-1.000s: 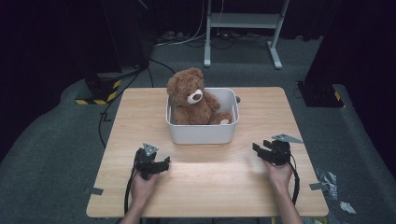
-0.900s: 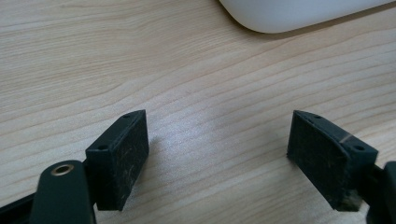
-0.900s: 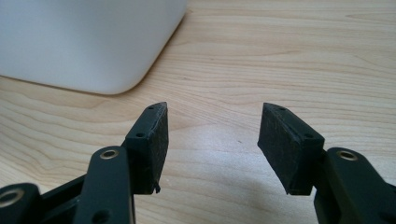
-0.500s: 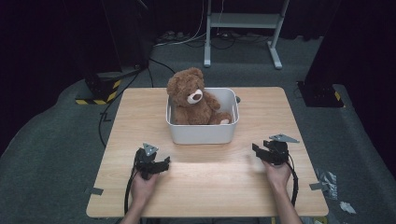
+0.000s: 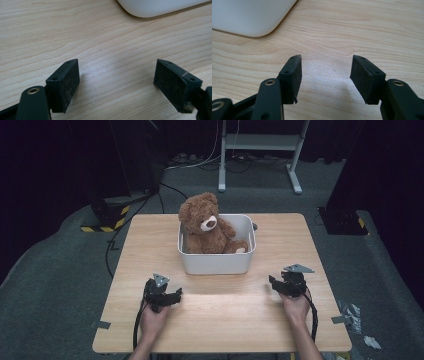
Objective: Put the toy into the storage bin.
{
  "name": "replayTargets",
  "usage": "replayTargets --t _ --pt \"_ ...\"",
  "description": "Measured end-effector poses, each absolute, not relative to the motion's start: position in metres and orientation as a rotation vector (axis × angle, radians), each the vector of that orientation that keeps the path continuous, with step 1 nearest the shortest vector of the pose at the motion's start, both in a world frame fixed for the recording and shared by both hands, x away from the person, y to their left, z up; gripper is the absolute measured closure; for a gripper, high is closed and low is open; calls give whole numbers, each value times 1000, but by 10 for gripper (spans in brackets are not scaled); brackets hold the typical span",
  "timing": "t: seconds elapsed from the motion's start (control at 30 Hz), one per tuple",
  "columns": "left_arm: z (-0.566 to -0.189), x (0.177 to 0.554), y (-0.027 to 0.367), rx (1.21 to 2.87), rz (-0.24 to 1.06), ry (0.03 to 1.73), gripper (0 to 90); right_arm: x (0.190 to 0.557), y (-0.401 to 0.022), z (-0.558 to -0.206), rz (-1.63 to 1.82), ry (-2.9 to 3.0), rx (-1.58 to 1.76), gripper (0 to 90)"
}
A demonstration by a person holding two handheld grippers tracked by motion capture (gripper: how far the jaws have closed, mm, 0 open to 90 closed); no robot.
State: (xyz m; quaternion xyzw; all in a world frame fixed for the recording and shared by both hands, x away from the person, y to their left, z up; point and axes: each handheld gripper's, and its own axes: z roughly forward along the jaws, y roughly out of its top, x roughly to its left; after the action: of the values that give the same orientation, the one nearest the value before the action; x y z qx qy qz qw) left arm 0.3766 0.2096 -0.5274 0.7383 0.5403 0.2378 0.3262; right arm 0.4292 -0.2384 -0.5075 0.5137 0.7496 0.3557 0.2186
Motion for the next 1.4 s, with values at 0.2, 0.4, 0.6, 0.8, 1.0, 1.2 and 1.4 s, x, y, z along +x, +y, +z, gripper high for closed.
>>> replayTargets --t 0.2,0.4,0.6,0.8,1.0,1.2,1.4 --pt "-527 376 210 1938 622 1417 206 432 -237 -511 1015 2069 1430 423" --pt "-527 377 210 1934 623 1416 206 436 -230 -517 982 2103 1418 424" --pt "-527 377 209 1935 623 1416 205 438 -226 -522 965 2109 1420 426" --pt "-527 377 209 1934 622 1418 204 440 -226 -521 932 2113 1405 410" --pt "-527 377 209 1937 620 1418 203 440 -224 -522 910 2100 1398 383" --pt "-528 377 209 1935 620 1415 203 438 -227 -521 893 2099 1433 321" --pt "-527 376 209 1939 622 1416 203 439 -227 -522 893 2093 1431 319"
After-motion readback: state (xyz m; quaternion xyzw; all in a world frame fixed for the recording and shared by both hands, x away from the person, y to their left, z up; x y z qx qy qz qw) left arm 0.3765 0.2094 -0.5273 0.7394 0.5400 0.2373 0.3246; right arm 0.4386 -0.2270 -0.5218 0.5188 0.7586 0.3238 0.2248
